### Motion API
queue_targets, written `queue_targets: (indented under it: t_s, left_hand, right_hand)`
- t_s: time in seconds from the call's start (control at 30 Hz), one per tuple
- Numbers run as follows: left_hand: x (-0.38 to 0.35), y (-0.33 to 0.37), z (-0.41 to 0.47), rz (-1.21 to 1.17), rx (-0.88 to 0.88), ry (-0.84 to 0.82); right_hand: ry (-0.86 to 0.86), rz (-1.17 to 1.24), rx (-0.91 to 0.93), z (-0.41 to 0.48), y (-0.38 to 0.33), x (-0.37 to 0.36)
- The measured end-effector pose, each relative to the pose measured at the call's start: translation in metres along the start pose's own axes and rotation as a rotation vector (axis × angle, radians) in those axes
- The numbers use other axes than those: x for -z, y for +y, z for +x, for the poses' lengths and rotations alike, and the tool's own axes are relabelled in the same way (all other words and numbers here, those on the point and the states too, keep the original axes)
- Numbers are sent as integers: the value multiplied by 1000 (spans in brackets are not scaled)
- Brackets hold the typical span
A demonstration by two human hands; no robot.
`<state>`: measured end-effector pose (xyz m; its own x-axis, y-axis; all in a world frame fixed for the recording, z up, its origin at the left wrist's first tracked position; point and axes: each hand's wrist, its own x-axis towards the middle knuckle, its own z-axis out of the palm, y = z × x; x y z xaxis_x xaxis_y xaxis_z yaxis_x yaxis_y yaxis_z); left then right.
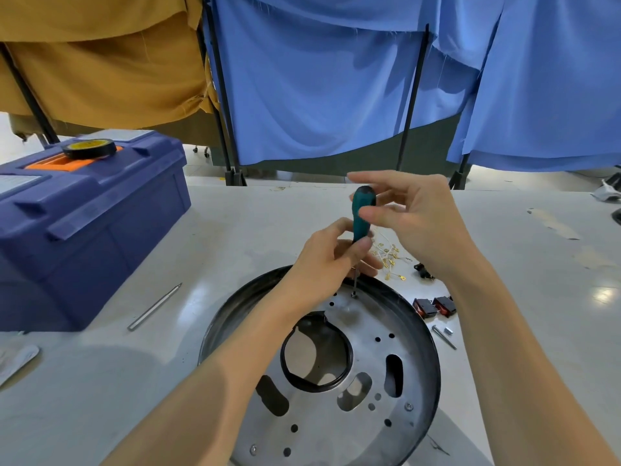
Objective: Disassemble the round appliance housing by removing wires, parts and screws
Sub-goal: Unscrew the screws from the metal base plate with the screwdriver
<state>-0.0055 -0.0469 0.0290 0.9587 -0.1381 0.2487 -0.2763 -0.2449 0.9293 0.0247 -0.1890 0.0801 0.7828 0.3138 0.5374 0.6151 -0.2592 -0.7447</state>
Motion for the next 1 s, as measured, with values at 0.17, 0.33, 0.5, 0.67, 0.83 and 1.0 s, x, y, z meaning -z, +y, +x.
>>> queue_targets:
  t_s: [0.17,0.33,0.5,0.67,0.83,1.0]
  left_hand:
    - [0,-1,1,-39,34,11]
    - [-3,-1,0,-12,14,28]
    - [-3,-3,2,-33,19,8]
    - [-3,-4,1,-22,17,35]
    - [-1,-3,3,-16,16,-9]
    - [-2,-4,2,6,38,44]
  right_hand:
    - [-104,48,5,1,0,2]
    - [-22,-43,1,0,0,-3]
    - [-76,119,-19,0,-1,5]
    - [-25,-47,-18,0,0,-1]
    - [-46,97,-16,0,0,9]
    - [-45,-56,-22,0,0,-1]
